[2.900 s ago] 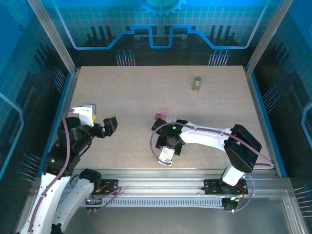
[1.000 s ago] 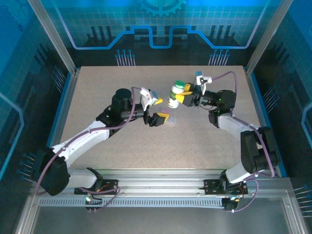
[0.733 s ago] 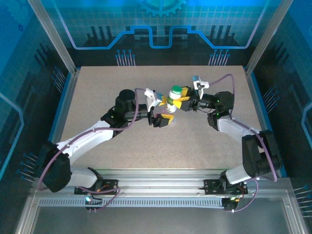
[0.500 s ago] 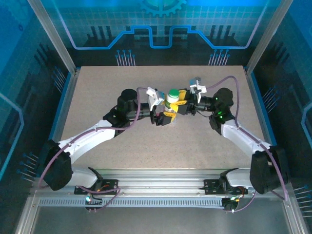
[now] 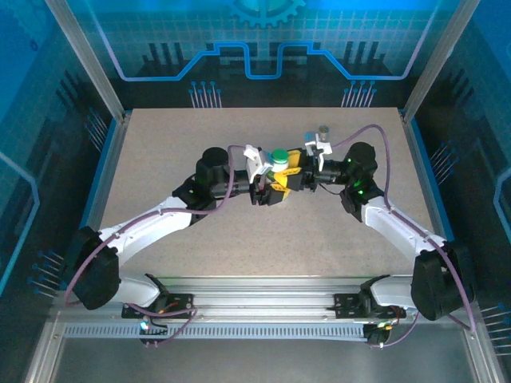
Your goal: Sort the pills into containers
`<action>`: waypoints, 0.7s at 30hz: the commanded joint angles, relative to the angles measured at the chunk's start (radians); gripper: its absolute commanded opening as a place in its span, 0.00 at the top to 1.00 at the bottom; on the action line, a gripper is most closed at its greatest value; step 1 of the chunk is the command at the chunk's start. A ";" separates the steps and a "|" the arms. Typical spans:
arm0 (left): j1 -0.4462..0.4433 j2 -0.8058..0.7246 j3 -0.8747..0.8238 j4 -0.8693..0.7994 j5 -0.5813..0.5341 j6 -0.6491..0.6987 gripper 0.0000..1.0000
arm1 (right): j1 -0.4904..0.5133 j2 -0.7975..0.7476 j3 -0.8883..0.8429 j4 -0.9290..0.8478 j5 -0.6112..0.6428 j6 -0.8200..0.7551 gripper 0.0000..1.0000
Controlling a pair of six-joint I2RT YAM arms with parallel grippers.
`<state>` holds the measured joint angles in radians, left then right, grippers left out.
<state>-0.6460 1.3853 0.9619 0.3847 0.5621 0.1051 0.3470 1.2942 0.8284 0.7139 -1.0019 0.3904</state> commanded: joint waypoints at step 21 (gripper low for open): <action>-0.015 -0.032 -0.140 0.185 -0.024 -0.008 0.58 | -0.016 -0.049 -0.082 0.136 0.066 0.046 0.70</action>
<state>-0.6636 1.3849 0.8600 0.5137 0.5167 0.0685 0.3511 1.2934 0.7464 0.8227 -1.0061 0.4267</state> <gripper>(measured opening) 0.513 0.447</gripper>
